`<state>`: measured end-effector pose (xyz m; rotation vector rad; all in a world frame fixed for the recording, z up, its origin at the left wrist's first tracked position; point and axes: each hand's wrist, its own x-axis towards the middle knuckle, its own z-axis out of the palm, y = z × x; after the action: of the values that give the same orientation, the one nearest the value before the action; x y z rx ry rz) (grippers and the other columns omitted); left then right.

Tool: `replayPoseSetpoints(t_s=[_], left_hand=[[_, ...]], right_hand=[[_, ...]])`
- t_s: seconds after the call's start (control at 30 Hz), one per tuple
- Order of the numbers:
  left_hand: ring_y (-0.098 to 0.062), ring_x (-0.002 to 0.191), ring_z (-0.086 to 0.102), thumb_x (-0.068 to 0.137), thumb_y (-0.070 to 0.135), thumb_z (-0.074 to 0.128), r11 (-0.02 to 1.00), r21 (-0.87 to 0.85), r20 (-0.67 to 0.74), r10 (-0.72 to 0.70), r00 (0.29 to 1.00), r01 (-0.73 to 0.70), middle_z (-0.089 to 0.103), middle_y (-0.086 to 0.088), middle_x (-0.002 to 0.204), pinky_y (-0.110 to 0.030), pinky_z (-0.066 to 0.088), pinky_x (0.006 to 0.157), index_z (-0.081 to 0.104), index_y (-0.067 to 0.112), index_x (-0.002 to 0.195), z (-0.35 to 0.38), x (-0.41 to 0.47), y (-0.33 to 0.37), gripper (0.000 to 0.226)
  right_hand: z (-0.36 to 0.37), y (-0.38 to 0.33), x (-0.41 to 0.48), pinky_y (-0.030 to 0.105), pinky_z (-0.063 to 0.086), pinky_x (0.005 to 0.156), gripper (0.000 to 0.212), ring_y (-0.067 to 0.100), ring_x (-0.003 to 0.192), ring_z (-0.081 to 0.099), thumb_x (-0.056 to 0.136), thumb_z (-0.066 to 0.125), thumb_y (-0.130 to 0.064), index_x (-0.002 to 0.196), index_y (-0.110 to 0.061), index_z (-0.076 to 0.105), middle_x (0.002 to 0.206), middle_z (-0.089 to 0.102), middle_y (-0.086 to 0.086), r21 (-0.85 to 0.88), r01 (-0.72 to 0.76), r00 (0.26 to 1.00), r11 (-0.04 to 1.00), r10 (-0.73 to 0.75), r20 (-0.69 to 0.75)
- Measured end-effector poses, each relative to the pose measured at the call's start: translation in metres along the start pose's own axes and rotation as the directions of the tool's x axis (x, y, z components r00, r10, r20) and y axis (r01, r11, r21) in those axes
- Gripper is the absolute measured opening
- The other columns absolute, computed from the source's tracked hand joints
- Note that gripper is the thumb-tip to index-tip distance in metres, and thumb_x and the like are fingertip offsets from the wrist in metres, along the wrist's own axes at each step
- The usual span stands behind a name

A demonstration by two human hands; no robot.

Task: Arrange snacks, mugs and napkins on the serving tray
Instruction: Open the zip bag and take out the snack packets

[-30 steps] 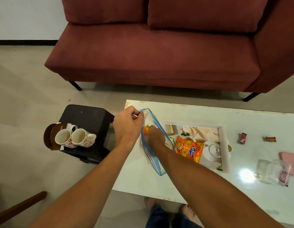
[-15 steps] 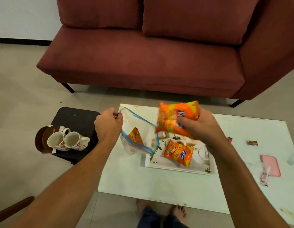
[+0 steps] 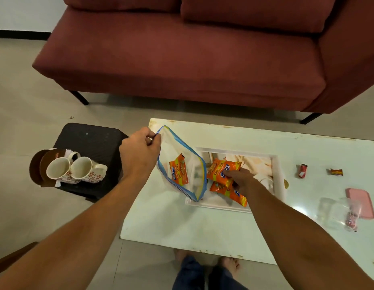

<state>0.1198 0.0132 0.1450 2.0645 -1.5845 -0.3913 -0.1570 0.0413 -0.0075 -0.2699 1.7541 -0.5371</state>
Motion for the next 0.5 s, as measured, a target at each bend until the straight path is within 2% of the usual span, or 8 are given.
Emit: replayPoseSetpoints(t_s=[0.07,0.17,0.23,0.3,0.37,0.4,0.47,0.5], left_hand=[[-0.011,0.069,0.063,0.096,0.033,0.067,1.000,-0.023,-0.002,0.017,1.000,-0.017,0.077,-0.007,0.087,-0.013,0.032,0.053,0.072,0.009,0.097,0.003,-0.002,0.001,0.024],[-0.010,0.060,0.059,0.095,0.035,0.068,0.999,-0.018,0.006,0.046,0.999,-0.046,0.075,-0.005,0.079,-0.017,0.038,0.051,0.071,0.013,0.091,0.006,-0.005,0.006,0.023],[-0.006,0.055,0.056,0.094,0.035,0.069,0.999,-0.021,0.016,0.039,0.999,-0.039,0.075,-0.002,0.077,-0.016,0.039,0.050,0.070,0.015,0.089,0.007,-0.006,0.012,0.021],[-0.005,0.056,0.055,0.094,0.036,0.070,1.000,-0.021,0.025,0.018,1.000,-0.018,0.075,0.000,0.081,-0.016,0.041,0.050,0.070,0.016,0.090,0.009,-0.007,0.019,0.020],[-0.007,0.062,0.058,0.093,0.037,0.070,1.000,-0.003,0.027,0.003,1.000,-0.003,0.076,-0.001,0.084,-0.017,0.045,0.053,0.071,0.016,0.091,0.009,-0.007,0.025,0.021],[-0.008,0.062,0.059,0.093,0.037,0.071,1.000,0.003,0.020,0.001,1.000,-0.001,0.076,-0.002,0.083,-0.017,0.046,0.054,0.071,0.016,0.090,0.007,-0.007,0.029,0.021],[-0.010,0.059,0.058,0.092,0.036,0.071,1.000,0.010,0.003,0.020,1.000,-0.020,0.075,-0.002,0.078,-0.020,0.048,0.053,0.070,0.016,0.086,0.001,-0.009,0.034,0.021],[-0.011,0.057,0.057,0.092,0.035,0.072,0.999,0.016,-0.003,0.046,0.999,-0.046,0.074,-0.002,0.075,-0.021,0.048,0.052,0.070,0.016,0.084,-0.001,-0.010,0.035,0.021]], right_hand=[[0.002,0.000,-0.003,0.051,0.055,0.093,0.053,0.038,0.110,0.066,0.085,0.079,-0.011,0.133,-0.001,0.058,0.128,0.065,0.022,-0.089,0.030,0.997,0.996,-0.035,-0.063],[0.003,-0.015,-0.037,0.044,0.053,0.096,0.051,0.036,0.115,0.063,0.087,0.071,-0.024,0.134,-0.008,0.057,0.128,0.065,0.016,-0.451,0.097,0.938,0.887,-0.234,-0.257],[0.006,-0.030,-0.079,0.040,0.051,0.092,0.043,0.031,0.111,0.064,0.088,0.063,-0.028,0.130,-0.016,0.061,0.123,0.069,0.008,-0.453,0.252,0.821,0.855,-0.437,-0.368],[0.015,-0.040,-0.127,0.037,0.056,0.086,0.030,0.020,0.097,0.069,0.085,0.058,-0.033,0.111,-0.026,0.071,0.104,0.075,-0.006,-0.304,0.531,0.690,0.791,-0.612,-0.386],[0.033,-0.047,-0.167,0.035,0.060,0.075,0.028,0.011,0.082,0.072,0.078,0.050,-0.039,0.089,-0.032,0.075,0.087,0.075,-0.016,-0.220,0.675,0.676,0.704,-0.710,-0.199],[0.046,-0.049,-0.179,0.035,0.060,0.074,0.031,0.011,0.083,0.072,0.077,0.048,-0.038,0.089,-0.032,0.076,0.088,0.076,-0.016,-0.253,0.673,0.709,0.695,-0.703,-0.048],[0.075,-0.051,-0.184,0.033,0.056,0.085,0.034,0.020,0.100,0.070,0.084,0.050,-0.029,0.104,-0.022,0.075,0.105,0.076,-0.004,-0.505,0.600,0.784,0.621,-0.580,0.220],[0.087,-0.051,-0.179,0.032,0.053,0.087,0.033,0.025,0.108,0.067,0.088,0.052,-0.027,0.114,-0.016,0.070,0.115,0.072,0.004,-0.652,0.517,0.838,0.554,-0.483,0.255]])
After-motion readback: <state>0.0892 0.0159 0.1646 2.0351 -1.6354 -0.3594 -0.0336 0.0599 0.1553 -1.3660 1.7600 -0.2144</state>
